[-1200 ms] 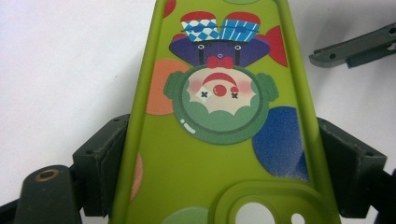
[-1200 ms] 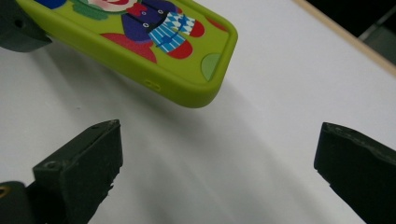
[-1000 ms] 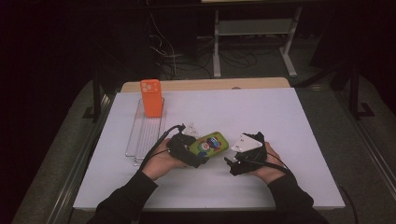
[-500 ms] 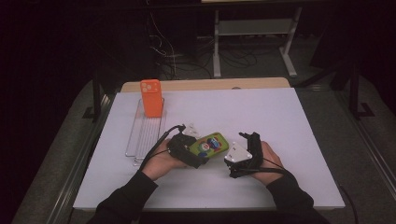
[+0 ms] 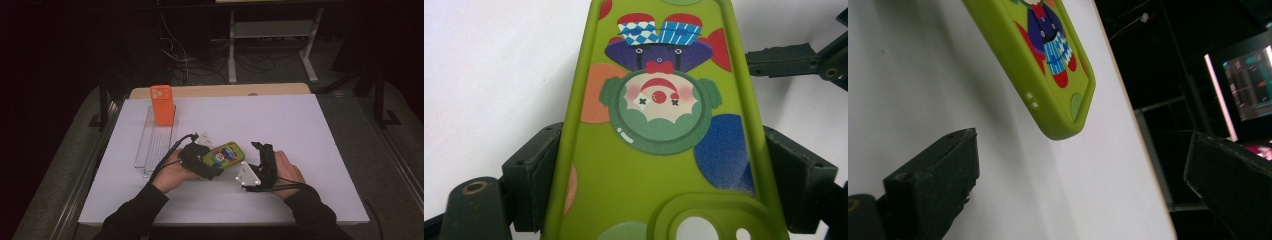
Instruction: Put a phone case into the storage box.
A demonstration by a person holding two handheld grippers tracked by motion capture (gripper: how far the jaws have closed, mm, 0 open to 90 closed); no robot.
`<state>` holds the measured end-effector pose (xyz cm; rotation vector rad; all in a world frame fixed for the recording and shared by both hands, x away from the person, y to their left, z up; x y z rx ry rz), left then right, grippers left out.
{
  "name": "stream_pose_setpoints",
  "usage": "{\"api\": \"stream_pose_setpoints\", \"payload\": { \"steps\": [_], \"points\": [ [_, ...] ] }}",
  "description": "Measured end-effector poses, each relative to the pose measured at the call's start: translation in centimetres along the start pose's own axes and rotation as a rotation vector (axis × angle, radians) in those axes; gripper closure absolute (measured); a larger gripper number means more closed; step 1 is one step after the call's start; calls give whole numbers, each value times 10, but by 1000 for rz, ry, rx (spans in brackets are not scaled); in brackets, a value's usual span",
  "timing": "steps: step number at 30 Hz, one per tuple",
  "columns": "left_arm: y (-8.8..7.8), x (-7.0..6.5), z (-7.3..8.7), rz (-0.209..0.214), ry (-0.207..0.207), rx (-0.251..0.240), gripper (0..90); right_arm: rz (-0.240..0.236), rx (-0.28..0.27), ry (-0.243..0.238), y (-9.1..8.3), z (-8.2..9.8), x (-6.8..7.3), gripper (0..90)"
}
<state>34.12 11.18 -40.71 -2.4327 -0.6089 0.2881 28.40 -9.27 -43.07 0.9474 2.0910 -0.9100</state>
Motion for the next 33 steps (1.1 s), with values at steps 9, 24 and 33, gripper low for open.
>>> {"api": "stream_pose_setpoints", "payload": {
  "steps": [9,24,33],
  "points": [
    [-1,0,0,4,6,9,153,44,-3,-166,1,-3,7,7],
    [-1,0,0,12,-4,-3,153,83,-20,-284,10,-17,21,153],
    [-1,0,0,21,12,6,153,88,-37,-361,14,-23,29,293]
  ]
}}
Point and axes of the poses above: each handheld gripper's, and its own axes: y roughly forward along the jaws, z roughly out of its underside, x roughly to its left, the point moved 1 cm from there along y, roughly forward along the jaws, and after that the axes turned 13 degrees about -x, right-handed, at the moved point
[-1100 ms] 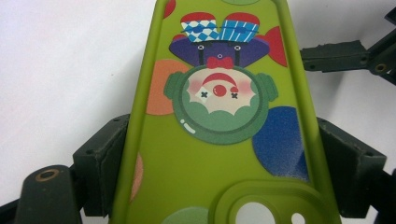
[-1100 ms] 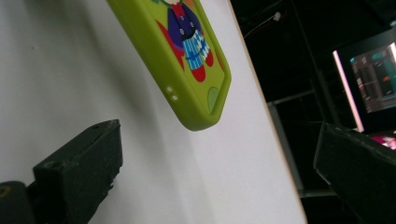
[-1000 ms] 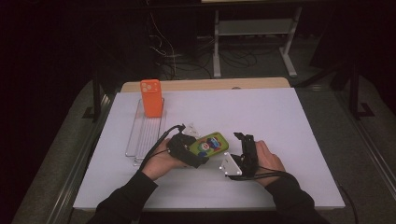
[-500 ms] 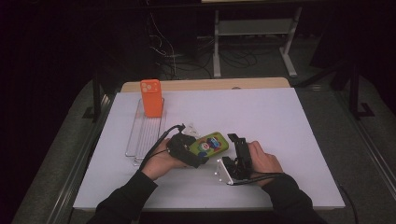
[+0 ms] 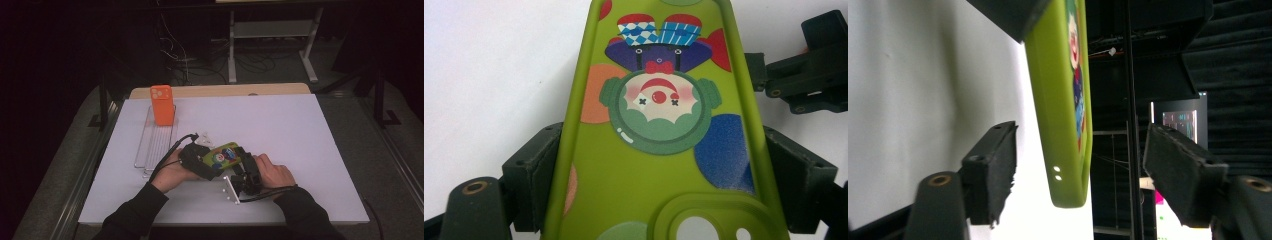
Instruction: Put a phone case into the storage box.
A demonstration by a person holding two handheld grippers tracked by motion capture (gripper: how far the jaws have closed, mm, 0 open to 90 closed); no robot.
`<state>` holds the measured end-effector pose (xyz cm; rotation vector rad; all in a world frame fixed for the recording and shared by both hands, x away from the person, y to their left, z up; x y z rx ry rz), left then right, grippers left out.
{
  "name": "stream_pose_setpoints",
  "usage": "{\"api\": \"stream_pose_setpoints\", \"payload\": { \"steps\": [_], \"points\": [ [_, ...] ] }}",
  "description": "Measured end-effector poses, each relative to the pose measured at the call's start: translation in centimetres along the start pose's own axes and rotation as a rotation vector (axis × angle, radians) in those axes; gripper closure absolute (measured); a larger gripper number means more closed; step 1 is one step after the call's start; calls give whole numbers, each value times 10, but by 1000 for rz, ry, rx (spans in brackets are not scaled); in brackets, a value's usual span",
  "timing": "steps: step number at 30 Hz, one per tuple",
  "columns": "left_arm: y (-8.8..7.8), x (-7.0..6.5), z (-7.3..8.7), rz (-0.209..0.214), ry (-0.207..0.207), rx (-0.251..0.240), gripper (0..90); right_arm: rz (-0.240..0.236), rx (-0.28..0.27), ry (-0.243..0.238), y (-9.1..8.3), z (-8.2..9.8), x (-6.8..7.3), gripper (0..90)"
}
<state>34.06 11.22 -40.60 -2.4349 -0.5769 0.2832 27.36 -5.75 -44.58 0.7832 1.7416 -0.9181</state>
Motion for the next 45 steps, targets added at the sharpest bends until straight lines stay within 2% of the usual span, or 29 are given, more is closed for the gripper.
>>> {"api": "stream_pose_setpoints", "payload": {
  "steps": [4,6,14,20,26,27,29,30,32,36,37,39,43,45],
  "points": [
    [1,-1,0,4,4,1,153,-15,2,-23,2,-2,3,384],
    [2,-2,0,4,-3,-7,153,-18,3,-9,2,-2,6,441],
    [2,-3,0,20,14,2,153,-33,-13,-35,0,-4,5,617],
    [1,-2,0,17,-7,-15,153,-53,-17,-53,0,-5,6,726],
    [1,-1,0,21,-7,-15,150,-47,-10,-84,0,-6,8,751],
    [1,0,1,23,7,-10,148,-44,-10,-93,0,-6,9,753],
    [2,-3,1,19,-19,-38,142,-45,-7,-92,0,-7,9,753],
    [2,-2,1,18,-11,-35,139,-38,-6,-95,0,-7,9,754],
    [1,-2,1,2,16,-33,124,-27,-9,-82,0,-7,10,755],
    [0,-4,0,15,9,-52,59,-18,1,-76,0,-5,8,756],
    [-2,-3,-1,22,28,-32,35,-22,5,-72,0,-4,7,756],
    [-3,-3,-1,16,23,-50,2,-16,13,-59,0,-2,6,756],
    [-6,-2,-1,22,37,-58,0,-22,33,-52,0,4,3,755],
    [-6,-3,0,13,17,-74,0,-20,40,-40,0,8,2,755]
  ]
}}
Point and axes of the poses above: each handheld gripper's, and its own axes: y roughly forward along the jaws, z roughly out of its underside, x roughly to its left, the point moved 1 cm from there along y, roughly forward along the jaws, and after that the axes turned 13 degrees about -x, right-handed, at the moved point
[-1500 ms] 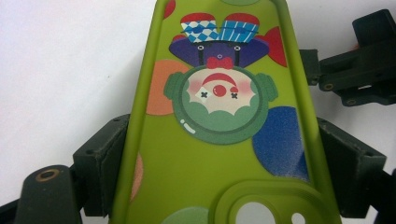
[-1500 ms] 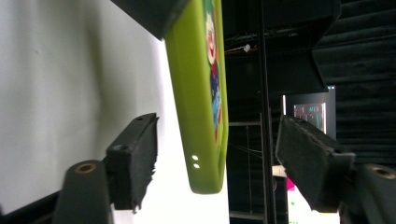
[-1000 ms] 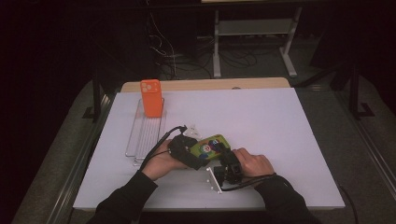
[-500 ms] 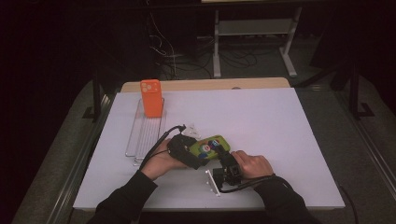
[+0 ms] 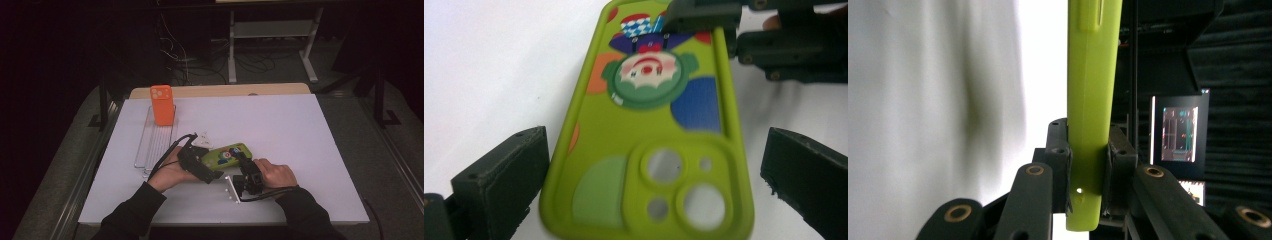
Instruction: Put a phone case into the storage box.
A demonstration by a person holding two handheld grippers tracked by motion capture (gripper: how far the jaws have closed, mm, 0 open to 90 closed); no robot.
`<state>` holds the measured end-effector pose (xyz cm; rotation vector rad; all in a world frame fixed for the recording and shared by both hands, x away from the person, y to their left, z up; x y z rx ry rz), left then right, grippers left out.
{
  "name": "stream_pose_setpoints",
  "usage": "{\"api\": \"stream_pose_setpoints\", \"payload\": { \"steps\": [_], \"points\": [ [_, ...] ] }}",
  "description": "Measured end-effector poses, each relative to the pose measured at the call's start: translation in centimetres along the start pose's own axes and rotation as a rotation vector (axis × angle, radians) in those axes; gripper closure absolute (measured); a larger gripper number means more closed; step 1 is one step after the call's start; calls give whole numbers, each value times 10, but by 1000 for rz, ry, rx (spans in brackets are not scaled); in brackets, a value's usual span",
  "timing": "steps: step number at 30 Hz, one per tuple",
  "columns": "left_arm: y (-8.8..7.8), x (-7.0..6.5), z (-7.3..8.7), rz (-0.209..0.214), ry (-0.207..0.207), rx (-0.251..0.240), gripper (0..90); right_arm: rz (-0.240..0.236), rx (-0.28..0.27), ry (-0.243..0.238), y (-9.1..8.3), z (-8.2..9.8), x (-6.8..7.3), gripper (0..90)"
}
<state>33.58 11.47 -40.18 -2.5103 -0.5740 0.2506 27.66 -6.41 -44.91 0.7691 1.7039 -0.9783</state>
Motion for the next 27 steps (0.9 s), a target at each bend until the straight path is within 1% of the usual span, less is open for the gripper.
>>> {"api": "stream_pose_setpoints", "payload": {
  "steps": [1,3,5,6,7,8,9,10,11,12,13,14,15,16,19,20,21,22,23,24,26,27],
  "points": [
    [-1,2,0,-1,19,16,0,-2,9,11,0,2,-1,755],
    [-3,4,1,-1,19,19,0,0,16,36,0,6,-3,755],
    [-3,4,1,-7,3,10,0,-14,30,60,0,9,-4,755],
    [-2,4,2,-12,-7,-1,0,-13,31,83,-1,11,-6,755],
    [-4,6,2,-6,22,29,0,-14,42,125,-2,12,-5,755],
    [-4,6,2,-13,18,26,0,-13,41,132,-2,13,-7,755],
    [-3,7,3,-15,17,26,0,-24,35,128,-2,15,-9,755],
    [-3,7,3,-12,13,29,0,-21,36,139,-3,16,-10,755],
    [-3,8,3,-15,19,33,0,-24,38,159,-3,18,-11,755],
    [-3,8,4,-17,22,33,0,-25,38,168,-3,19,-12,755],
    [-3,9,4,-17,23,34,0,-29,39,192,-4,20,-13,755],
    [-3,9,4,-20,27,31,0,-35,42,201,-4,20,-14,755],
    [-3,9,4,-23,21,33,0,-42,45,221,-4,21,-14,755],
    [-3,9,4,-23,5,27,0,-39,44,251,-4,22,-16,755],
    [-4,9,4,-31,-1,22,0,-50,38,312,-4,26,-20,755],
    [-3,8,4,-36,-23,1,0,-56,38,347,-4,27,-21,755],
    [-3,9,4,-38,-24,0,0,-54,43,382,-5,28,-21,755],
    [-3,10,4,-40,-10,-1,0,-66,39,423,-4,29,-22,755],
    [-3,9,4,-43,-21,-8,0,-61,31,462,-4,31,-23,755],
    [-3,9,4,-46,-25,-13,0,-68,33,514,-5,31,-24,755],
    [-4,11,3,-46,-10,-9,0,-75,36,602,-5,34,-27,755],
    [-5,12,3,-40,10,5,0,-84,34,630,-5,35,-29,755]
  ]
}}
Point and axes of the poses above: each handheld gripper's, and its own axes: y roughly forward along the jaws, z roughly out of its underside, x roughly to its left, the point moved 1 cm from there along y, roughly forward along the jaws, and after that the axes turned 13 degrees about -x, right-handed, at the moved point
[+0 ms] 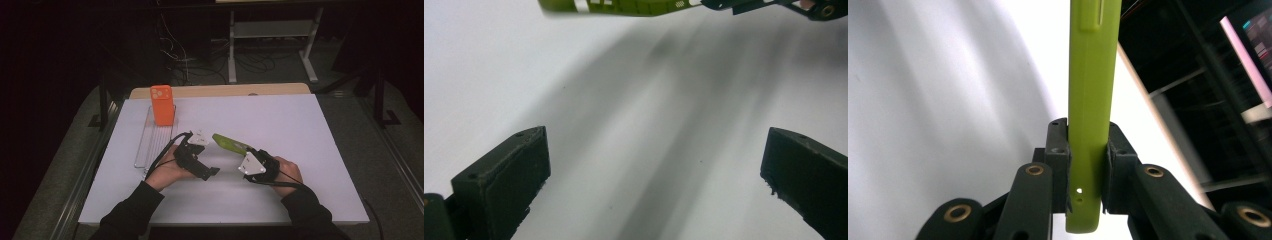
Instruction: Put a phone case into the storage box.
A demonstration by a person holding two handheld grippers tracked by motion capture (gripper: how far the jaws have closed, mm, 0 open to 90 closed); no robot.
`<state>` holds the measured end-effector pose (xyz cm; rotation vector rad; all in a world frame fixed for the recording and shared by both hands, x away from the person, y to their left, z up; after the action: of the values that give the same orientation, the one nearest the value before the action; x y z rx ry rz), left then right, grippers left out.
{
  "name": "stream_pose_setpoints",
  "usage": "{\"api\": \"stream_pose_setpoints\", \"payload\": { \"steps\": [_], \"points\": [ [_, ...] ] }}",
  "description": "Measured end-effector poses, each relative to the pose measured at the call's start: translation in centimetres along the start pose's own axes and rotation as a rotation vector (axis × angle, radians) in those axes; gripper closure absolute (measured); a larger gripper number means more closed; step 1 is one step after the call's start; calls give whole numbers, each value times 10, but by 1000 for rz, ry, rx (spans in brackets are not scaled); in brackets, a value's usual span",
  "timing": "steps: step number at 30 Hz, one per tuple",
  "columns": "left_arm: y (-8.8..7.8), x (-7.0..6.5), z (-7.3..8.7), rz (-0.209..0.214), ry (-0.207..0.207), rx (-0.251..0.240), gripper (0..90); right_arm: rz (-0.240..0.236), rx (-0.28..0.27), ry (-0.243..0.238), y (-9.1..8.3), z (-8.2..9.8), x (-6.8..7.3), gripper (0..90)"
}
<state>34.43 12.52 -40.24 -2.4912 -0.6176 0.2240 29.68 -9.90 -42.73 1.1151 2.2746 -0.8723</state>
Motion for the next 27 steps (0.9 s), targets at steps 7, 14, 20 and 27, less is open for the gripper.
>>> {"api": "stream_pose_setpoints", "payload": {
  "steps": [7,14,20,27],
  "points": [
    [0,0,0,-9,-10,14,0,-75,-14,229,0,2,-11,755],
    [-1,0,0,-13,-34,9,0,-122,-15,439,1,6,-22,755],
    [0,-1,0,-19,-66,-15,0,-165,-24,645,2,10,-30,755],
    [-1,3,-3,-12,-73,-25,0,-193,-6,757,4,13,-31,756]
  ]
}}
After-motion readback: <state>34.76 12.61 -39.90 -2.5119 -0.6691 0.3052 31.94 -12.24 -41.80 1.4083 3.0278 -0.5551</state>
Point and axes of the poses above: each handheld gripper's, and its own axes: y roughly forward along the jaws, z roughly out of its underside, x roughly to its left, the point moved 1 cm from there along y, roughly forward along the jaws, and after that the axes turned 13 degrees about -x, right-handed, at the moved point
